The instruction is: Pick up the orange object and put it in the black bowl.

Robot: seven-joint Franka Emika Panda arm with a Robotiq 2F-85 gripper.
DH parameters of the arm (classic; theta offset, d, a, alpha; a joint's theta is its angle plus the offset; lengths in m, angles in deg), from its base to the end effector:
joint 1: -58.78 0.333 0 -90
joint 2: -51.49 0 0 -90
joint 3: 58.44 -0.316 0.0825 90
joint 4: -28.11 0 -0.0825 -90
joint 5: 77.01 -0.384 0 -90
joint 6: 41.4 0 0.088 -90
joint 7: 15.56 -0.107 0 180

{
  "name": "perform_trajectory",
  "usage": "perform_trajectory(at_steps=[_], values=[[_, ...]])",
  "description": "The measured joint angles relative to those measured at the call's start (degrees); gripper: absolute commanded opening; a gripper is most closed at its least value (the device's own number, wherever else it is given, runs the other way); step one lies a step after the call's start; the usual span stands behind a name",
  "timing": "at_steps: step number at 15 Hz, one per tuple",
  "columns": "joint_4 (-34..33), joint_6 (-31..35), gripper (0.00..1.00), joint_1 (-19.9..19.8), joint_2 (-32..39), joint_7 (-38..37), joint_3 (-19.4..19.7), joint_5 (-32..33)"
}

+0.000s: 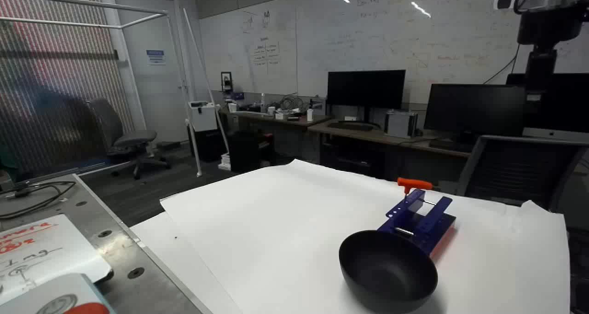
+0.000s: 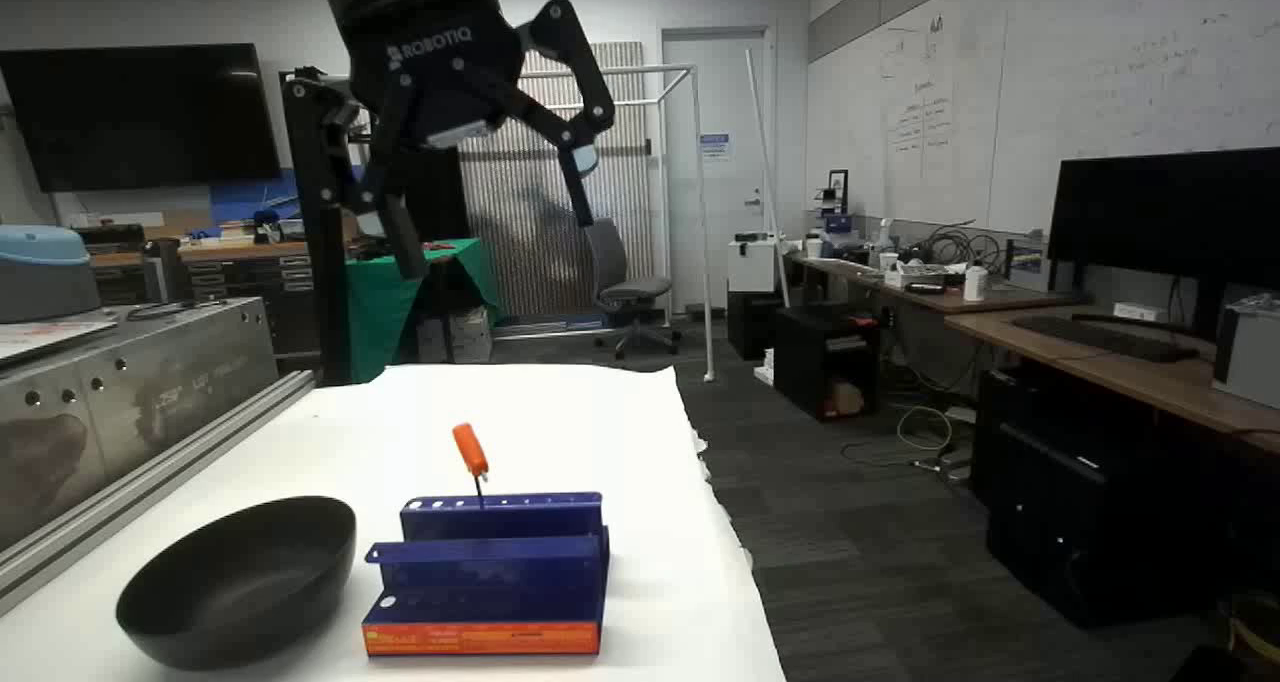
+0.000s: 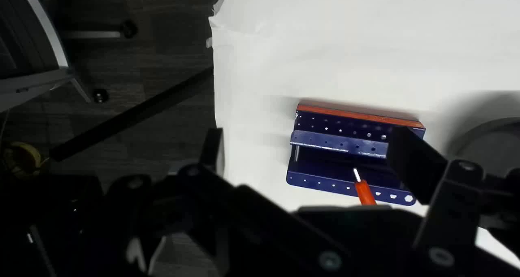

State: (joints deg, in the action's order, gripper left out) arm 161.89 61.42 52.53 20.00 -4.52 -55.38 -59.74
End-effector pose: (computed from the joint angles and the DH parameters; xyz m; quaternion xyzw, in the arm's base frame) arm 0.3786 -0.0904 0.5410 0.9898 0.0515 -0.0183 0.1316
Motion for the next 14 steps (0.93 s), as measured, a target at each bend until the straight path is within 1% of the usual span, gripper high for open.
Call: perform_trajectory(at_steps=[8, 10, 12, 14], values=[[-0.75, -0.05, 1.00, 0.03, -0.24, 0.00, 0.02, 0.00], [-0.92, 0.11, 1.00, 0.38, 0.75, 0.04, 0.21, -0.01], [-1.68, 2.51, 1.00, 1.22, 3.41, 0.72, 0.86, -0.37], [-2.60, 6.63, 1.00, 2.30, 7.22, 2.02, 1.56, -1.63]])
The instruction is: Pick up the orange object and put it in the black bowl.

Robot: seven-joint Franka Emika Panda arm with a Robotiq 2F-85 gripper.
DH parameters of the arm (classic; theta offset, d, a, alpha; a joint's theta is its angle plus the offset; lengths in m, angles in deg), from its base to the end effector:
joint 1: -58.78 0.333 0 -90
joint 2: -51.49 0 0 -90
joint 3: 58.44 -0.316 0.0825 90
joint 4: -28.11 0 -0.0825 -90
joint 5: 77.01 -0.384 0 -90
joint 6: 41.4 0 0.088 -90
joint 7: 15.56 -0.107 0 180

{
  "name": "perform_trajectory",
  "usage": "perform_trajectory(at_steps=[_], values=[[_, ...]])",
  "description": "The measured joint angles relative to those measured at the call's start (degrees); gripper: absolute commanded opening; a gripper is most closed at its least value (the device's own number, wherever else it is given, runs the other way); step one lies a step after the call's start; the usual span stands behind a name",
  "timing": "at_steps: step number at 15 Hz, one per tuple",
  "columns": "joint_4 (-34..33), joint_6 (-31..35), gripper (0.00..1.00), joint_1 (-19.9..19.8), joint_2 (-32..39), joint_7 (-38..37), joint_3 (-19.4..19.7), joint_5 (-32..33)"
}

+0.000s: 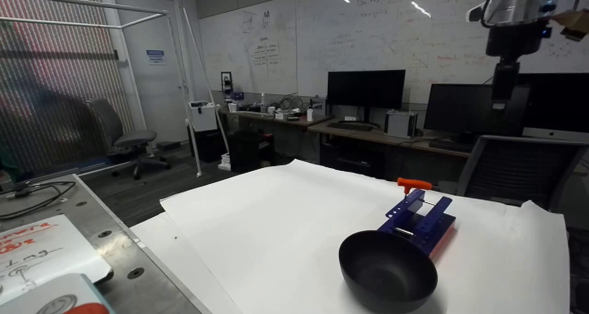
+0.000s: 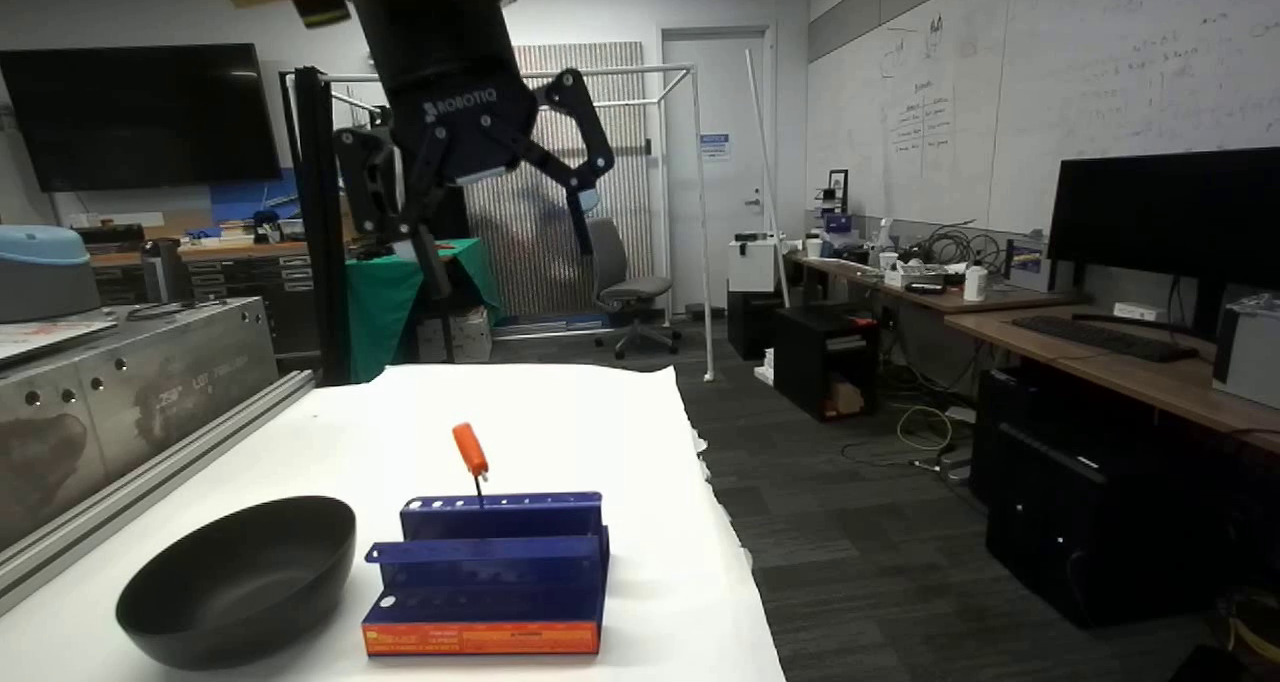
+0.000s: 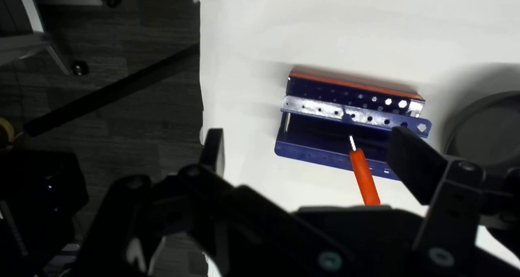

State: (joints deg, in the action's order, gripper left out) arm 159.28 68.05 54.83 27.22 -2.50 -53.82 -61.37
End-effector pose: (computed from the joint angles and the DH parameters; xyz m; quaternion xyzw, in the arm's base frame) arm 0.4224 -0.0864 0.5206 0.9898 0.0845 0.0010 0.1150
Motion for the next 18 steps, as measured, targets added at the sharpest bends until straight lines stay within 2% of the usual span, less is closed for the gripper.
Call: perform_trajectory(at_steps=[3, 5, 10, 14, 18], values=[[-2.23, 4.77, 1.00, 1.93, 6.75, 5.21, 1.55, -6.65], [-4.17, 5.51, 1.00, 2.80, 11.31, 10.69, 2.52, -12.41], [-9.02, 1.41, 1.00, 2.74, 21.31, 23.08, 3.27, -24.43], [-10.86, -0.17, 1.00, 2.28, 26.58, 25.81, 2.61, -28.24], [-10.63, 3.58, 1.00, 2.24, 29.35, 25.62, 0.99, -28.89]])
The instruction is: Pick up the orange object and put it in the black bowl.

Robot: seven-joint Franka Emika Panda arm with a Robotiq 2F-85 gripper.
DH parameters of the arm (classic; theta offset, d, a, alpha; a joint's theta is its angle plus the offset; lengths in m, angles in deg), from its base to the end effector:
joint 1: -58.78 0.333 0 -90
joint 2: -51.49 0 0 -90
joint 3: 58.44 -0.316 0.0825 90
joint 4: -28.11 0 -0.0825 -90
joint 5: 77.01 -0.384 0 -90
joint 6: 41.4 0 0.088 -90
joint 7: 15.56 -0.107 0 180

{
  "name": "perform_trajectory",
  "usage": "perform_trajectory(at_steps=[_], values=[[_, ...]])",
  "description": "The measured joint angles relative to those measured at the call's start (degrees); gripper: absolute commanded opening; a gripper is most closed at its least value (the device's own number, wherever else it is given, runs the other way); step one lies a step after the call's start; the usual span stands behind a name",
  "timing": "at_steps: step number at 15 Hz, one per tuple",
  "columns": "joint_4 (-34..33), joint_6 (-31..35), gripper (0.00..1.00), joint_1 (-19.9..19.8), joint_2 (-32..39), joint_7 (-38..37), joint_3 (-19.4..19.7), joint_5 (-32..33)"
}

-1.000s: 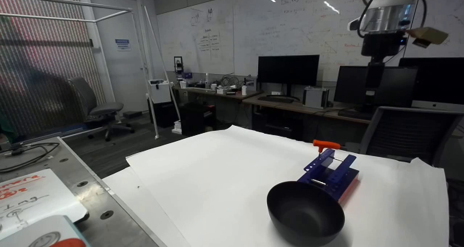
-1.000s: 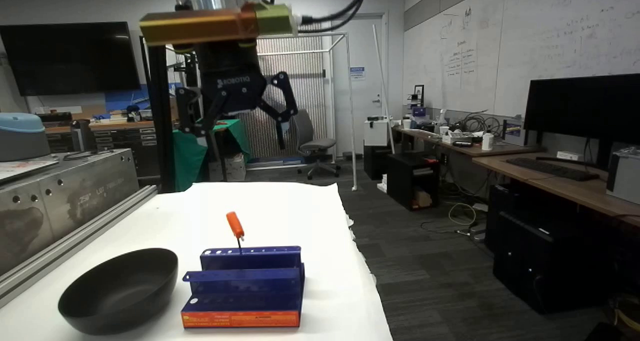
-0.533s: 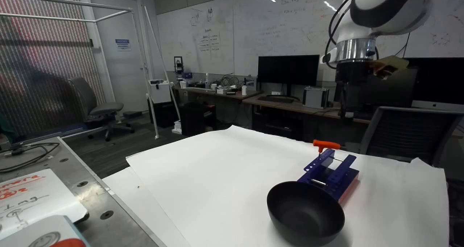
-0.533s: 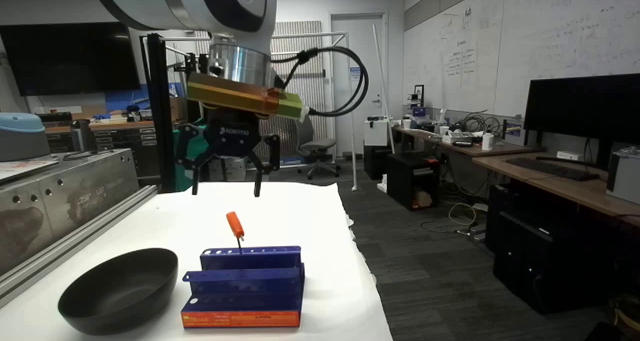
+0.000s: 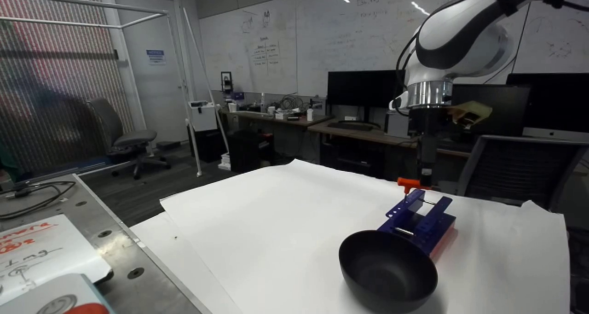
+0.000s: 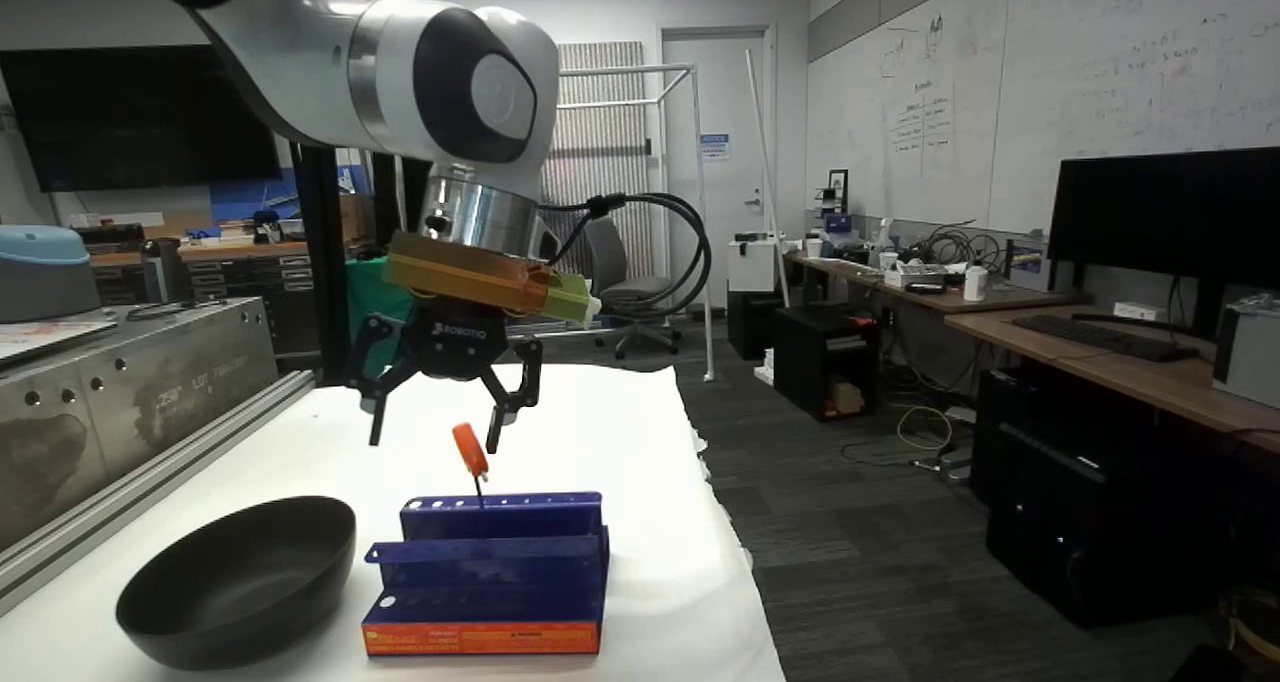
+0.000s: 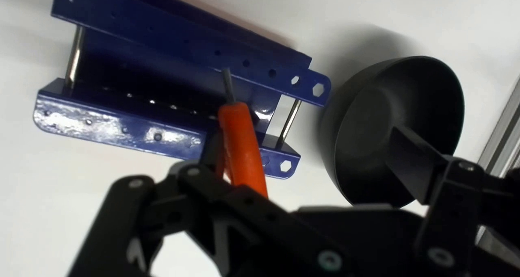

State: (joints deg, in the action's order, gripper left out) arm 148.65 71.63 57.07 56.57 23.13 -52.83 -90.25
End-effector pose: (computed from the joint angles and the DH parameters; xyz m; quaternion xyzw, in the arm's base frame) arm 0.5315 -0.0530 0.3617 -0.9664 -0.2124 0.0622 0.1310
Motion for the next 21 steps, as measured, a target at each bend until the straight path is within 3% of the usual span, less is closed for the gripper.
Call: perform_trajectory(at_steps=[2, 3, 5, 12, 15, 21], values=[[0.27, 3.13, 1.00, -0.01, 0.85, -0.20, -0.95, -0.01], [0.57, 4.99, 0.75, -0.01, 1.12, -0.36, -1.44, -0.01], [1.69, 9.65, 0.68, -0.01, 1.33, -0.81, -2.43, -0.01], [5.86, 22.10, 0.13, -0.06, 1.33, -5.28, -3.83, 3.74], [6.13, 22.48, 0.07, -0.25, 1.30, -8.56, -3.73, 7.52], [5.96, 21.82, 0.11, -0.28, 0.82, -15.16, -3.80, 14.45]])
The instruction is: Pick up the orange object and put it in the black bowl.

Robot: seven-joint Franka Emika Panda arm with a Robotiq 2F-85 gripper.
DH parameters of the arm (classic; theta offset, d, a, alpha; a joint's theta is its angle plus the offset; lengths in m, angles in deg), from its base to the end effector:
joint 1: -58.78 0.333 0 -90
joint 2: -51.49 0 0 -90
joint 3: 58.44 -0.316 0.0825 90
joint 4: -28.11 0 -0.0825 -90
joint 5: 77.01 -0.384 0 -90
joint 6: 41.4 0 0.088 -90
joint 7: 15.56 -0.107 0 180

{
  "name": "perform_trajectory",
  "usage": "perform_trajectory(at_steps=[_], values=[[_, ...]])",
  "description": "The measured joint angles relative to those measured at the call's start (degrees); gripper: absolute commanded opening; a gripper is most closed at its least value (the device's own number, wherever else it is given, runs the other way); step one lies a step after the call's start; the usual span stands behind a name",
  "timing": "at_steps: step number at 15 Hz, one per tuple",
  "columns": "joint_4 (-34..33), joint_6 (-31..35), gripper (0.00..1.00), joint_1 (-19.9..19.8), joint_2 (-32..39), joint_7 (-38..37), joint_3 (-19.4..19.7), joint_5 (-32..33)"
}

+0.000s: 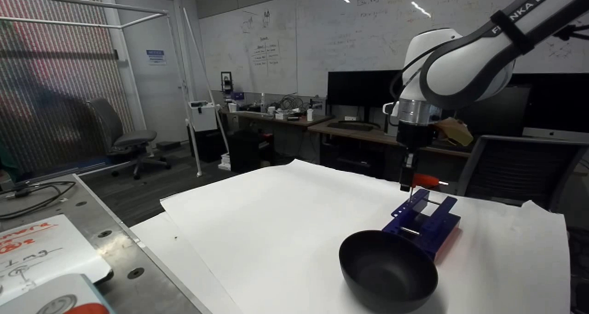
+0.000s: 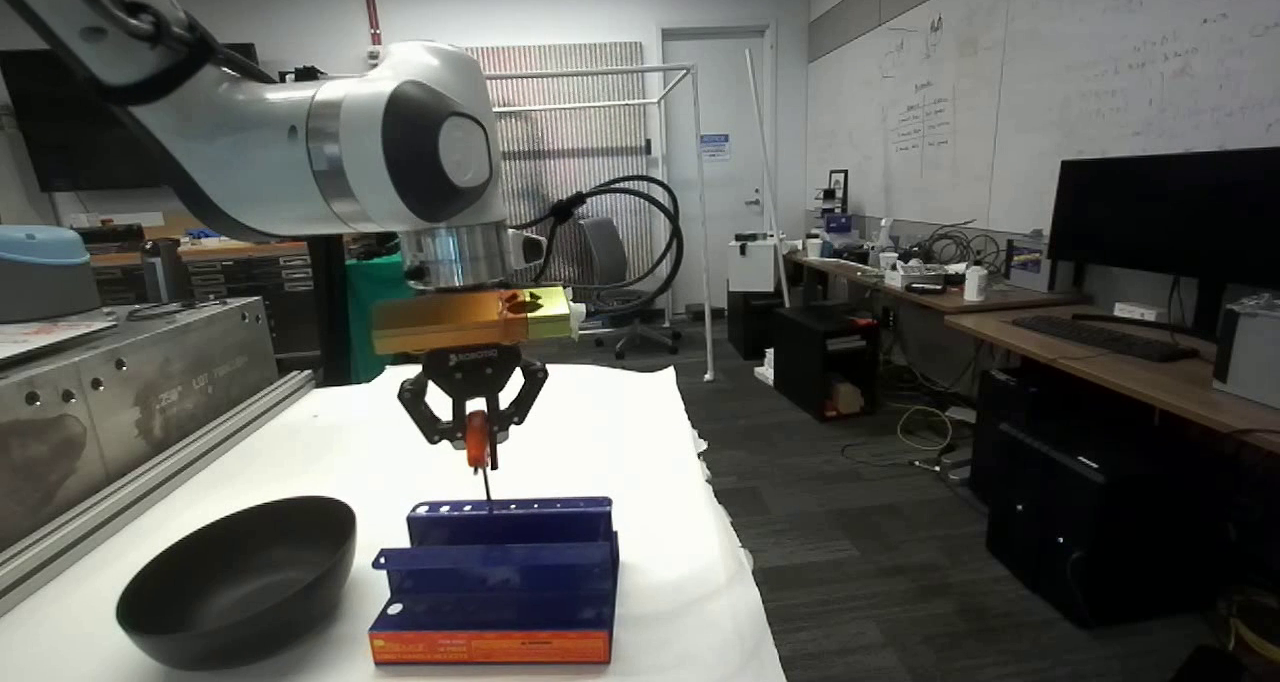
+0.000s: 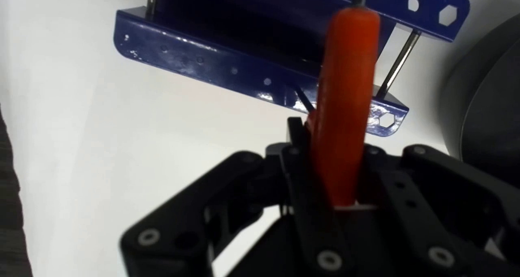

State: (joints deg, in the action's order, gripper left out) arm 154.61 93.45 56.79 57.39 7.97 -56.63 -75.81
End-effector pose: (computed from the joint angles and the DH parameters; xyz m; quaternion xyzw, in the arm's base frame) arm 0.5450 -0.0364 0.3377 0.9837 0.1785 0.0186 0.0140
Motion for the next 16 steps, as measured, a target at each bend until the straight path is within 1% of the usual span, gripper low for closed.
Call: perform_trajectory(at_steps=[2, 4, 9, 12, 16], values=[[-0.52, -1.47, 0.11, 0.12, -0.87, -1.98, -0.09, 2.19], [-1.52, -4.34, 0.11, 0.32, -2.58, -4.29, -0.19, 4.62], [-6.40, -15.74, 0.11, 0.85, -9.04, -6.25, -0.81, 5.41], [-9.50, -22.64, 0.11, 1.37, -11.71, -5.76, -0.91, 2.57], [-11.79, -31.94, 0.11, 1.45, -11.23, -1.29, -0.59, -6.65]])
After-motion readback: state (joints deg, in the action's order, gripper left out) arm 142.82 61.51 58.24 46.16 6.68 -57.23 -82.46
